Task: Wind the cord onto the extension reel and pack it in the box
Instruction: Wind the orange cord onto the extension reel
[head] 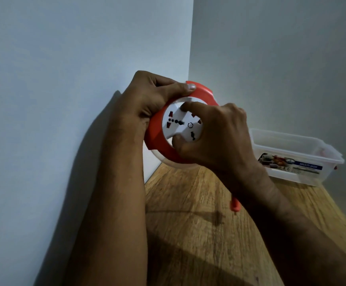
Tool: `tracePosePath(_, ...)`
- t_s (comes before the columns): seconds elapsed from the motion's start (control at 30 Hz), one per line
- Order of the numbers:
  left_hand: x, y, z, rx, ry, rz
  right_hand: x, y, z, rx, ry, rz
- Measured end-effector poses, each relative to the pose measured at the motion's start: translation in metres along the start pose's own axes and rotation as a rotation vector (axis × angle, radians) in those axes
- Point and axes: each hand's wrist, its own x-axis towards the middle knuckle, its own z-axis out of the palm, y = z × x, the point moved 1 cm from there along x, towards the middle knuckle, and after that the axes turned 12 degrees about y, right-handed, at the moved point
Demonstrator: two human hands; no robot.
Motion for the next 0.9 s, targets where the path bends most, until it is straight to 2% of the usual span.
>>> tracePosePath(0.17, 0.001, -0.002, 0.006, -0.005, 0.005, 0.016, 0.000, -0.005, 0.002, -0.002, 0.007, 0.175)
tracePosePath(0.27, 0.002, -0.002, 0.007, 0.008, -0.013, 0.017, 0.005, -0.007, -0.007, 0.021, -0.089, 0.182)
tracePosePath(0.37, 0.002, -0.005, 0.004, -0.001, -0.037, 0.017, 0.018, -0.006, -0.029, -0.060, -0.253, 0.006)
tracePosePath(0.47, 0.003, -0.006, -0.003, -0.024, -0.058, 0.020, 0.030, 0.000, -0.046, -0.044, -0.301, -0.220)
tracePosePath(0.57, 0.004, -0.006, -0.006, 0.018, -0.073, 0.039, 0.023, 0.004, -0.037, -0.041, -0.472, -0.422)
tracePosePath(0.63, 0.004, -0.006, -0.007, 0.044, -0.086, 0.051, 0.019, 0.003, -0.028, -0.149, -0.499, -0.538)
tracePosePath(0.73, 0.004, -0.006, -0.011, 0.046, -0.088, 0.048, 0.014, 0.004, -0.019, -0.244, -0.471, -0.563)
tracePosePath(0.9, 0.004, -0.007, -0.009, 0.036, -0.064, 0.041, 0.007, 0.012, -0.005, -0.198, -0.322, -0.485)
